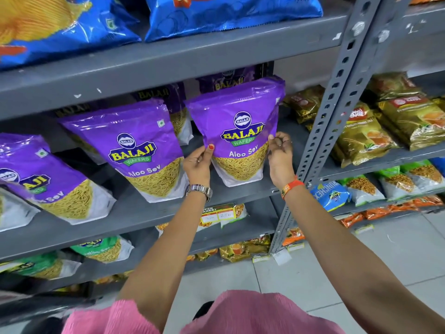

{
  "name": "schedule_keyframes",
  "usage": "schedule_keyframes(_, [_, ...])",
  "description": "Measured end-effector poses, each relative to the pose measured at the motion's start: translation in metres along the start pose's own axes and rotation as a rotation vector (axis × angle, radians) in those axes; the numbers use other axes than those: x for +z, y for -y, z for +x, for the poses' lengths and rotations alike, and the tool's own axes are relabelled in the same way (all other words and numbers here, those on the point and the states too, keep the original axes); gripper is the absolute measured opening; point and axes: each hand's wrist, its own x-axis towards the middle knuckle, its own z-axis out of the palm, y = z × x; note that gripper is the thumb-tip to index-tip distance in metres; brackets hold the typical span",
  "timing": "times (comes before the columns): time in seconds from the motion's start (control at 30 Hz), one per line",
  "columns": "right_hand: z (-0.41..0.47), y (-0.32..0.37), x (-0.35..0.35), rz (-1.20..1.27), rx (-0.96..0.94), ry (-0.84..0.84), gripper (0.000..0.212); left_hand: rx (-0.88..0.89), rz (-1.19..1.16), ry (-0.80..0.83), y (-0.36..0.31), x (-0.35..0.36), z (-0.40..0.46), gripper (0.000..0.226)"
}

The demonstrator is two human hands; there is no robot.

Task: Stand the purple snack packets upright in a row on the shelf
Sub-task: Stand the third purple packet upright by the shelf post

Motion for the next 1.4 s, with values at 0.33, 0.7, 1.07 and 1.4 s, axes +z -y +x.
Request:
schedule_keyframes(0.33, [-0.033, -0.009, 0.002, -0.173, -0.096, 0.003, 0.025, 0.217, 0.224, -0.033, -0.013, -0.018, -0.049, 0.030])
schedule_keyframes(0.7, [-0.134, -0.079, 0.048, -0.444, -0.278, 0.074, 0.026, 0.334, 0.059, -0.507, -0.005, -0.135, -0.042, 0.023])
schedule_keyframes(1.07, [-0.091, -0.088, 0.131, -0.787, -0.171, 0.328, 0.033, 0.068, 0.230, -0.031, -0.025, -0.205, 0.058, 0.036])
schedule_keyframes(1.4, [-0.099, -0.093, 0.133, -0.796, -0.205, 0.122, 0.021, -0.065, 0.174, 0.004, -0.030, -0.216, 0.060, 0.028])
